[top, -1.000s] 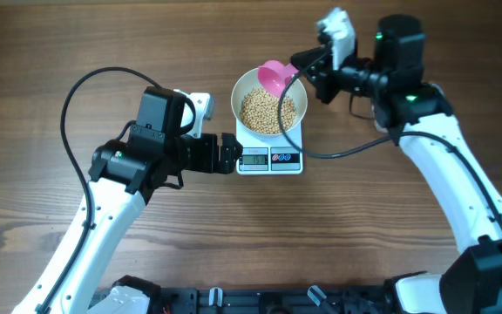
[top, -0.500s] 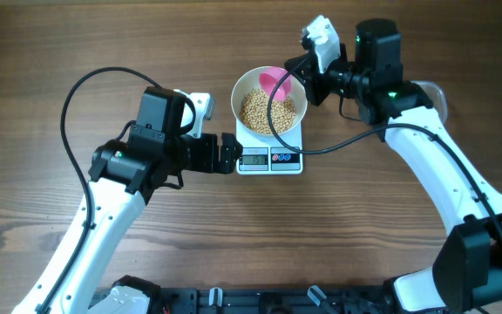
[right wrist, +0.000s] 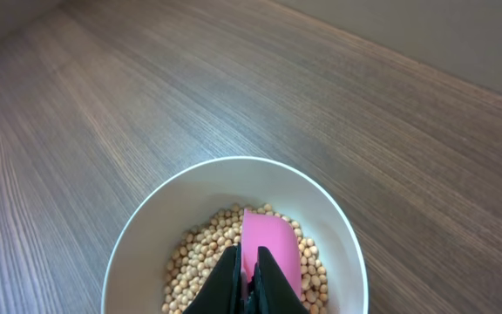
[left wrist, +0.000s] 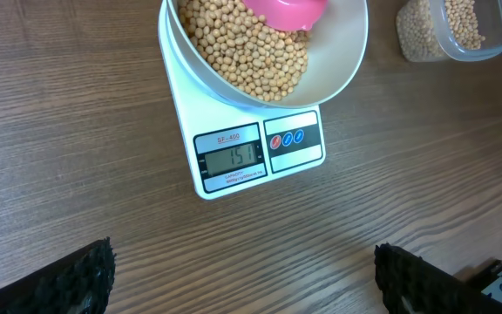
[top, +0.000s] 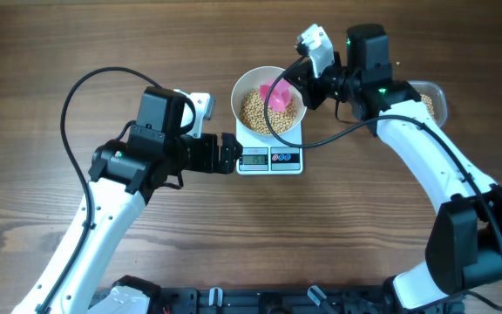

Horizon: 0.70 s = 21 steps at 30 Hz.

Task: Scoop item into bowl and weigh 150g on scale
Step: 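Tip the pink scoop into the bowl to pour soybeans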

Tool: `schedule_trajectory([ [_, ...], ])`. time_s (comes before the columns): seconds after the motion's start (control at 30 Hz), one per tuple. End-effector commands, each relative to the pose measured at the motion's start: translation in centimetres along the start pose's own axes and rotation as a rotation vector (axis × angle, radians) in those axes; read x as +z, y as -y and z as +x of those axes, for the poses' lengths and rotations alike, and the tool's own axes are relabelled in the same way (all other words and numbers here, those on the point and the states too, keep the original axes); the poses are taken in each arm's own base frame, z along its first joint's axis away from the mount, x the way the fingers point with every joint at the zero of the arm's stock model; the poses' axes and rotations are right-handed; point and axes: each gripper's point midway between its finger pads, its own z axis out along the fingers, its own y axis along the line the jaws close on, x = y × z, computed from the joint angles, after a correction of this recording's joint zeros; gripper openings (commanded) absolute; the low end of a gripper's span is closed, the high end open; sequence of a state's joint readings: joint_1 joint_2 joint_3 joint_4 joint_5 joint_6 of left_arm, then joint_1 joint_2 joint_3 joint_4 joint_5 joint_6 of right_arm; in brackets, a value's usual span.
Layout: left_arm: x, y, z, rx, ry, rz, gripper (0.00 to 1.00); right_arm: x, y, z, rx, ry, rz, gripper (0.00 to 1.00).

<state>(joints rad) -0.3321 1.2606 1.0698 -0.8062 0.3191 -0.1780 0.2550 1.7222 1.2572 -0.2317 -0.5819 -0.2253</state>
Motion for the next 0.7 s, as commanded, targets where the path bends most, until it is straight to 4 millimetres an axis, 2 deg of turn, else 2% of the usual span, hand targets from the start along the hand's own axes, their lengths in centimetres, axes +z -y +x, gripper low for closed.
schedule_trajectory([
  [0.0,0.2,0.2,0.3,0.017,-0.010,0.012,1.00,0.4,-0.2,0.9,0.004,-0.032,-0.007,0.04],
  [0.33,0.2,0.2,0.3,0.017,-0.010,0.012,1.00,0.5,-0.9,2.2,0.070,-0.085,-0.023,0.04],
  [0.5,0.2,0.2,0.3,0.017,-0.010,0.012,1.00,0.5,-0.5,1.0,0.161,-0.039,-0.010,0.04],
  [0.67,0.2,0.2,0.3,0.017,-0.010,0.012,1.00,0.0,0.4,-1.0,0.245,0.042,0.010,0.04],
])
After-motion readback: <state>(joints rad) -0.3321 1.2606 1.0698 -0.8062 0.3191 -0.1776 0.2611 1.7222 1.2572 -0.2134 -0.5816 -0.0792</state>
